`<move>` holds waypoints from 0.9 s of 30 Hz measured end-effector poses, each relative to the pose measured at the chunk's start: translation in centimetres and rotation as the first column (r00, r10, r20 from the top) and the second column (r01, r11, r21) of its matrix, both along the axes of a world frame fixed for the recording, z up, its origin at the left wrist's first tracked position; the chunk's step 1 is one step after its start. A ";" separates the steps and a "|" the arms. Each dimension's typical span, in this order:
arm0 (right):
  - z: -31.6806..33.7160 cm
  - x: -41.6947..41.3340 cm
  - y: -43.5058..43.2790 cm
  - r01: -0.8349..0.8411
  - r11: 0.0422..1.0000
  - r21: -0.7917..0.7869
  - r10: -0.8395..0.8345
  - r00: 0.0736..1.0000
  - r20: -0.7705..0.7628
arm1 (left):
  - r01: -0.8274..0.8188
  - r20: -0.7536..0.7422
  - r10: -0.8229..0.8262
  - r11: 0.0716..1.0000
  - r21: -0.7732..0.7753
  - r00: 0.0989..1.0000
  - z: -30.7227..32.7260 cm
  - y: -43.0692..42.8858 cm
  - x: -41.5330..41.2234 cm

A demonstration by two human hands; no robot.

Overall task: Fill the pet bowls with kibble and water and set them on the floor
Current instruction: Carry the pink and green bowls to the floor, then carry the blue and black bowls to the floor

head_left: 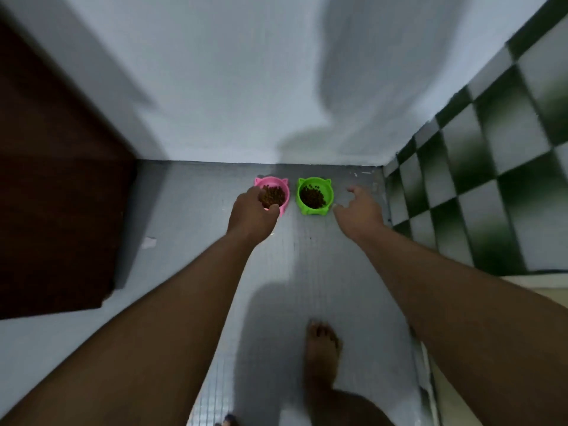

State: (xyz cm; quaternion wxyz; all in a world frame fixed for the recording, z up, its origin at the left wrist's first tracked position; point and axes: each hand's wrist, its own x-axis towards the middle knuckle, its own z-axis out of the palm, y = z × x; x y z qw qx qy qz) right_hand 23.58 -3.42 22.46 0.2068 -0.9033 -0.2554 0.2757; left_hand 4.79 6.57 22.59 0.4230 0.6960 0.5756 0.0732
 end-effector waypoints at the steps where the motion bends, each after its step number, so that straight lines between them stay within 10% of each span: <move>1: 3.3 -1.2 -1.2 -0.009 1.000 0.012 0.009 1.000 0.006 | 0.018 0.015 -0.018 1.000 0.003 1.000 3.1 -1.5 -0.9; 12: 30.9 -16.0 -19.8 0.058 0.987 0.151 -0.048 0.996 -0.073 | 0.036 0.050 -0.036 0.999 -0.001 0.998 29.3 -19.3 -14.5; 27: 40.7 -27.5 -51.3 0.124 0.913 0.389 -0.121 0.992 -0.033 | 0.119 0.245 -0.123 0.992 0.030 0.962 39.9 -49.6 -24.8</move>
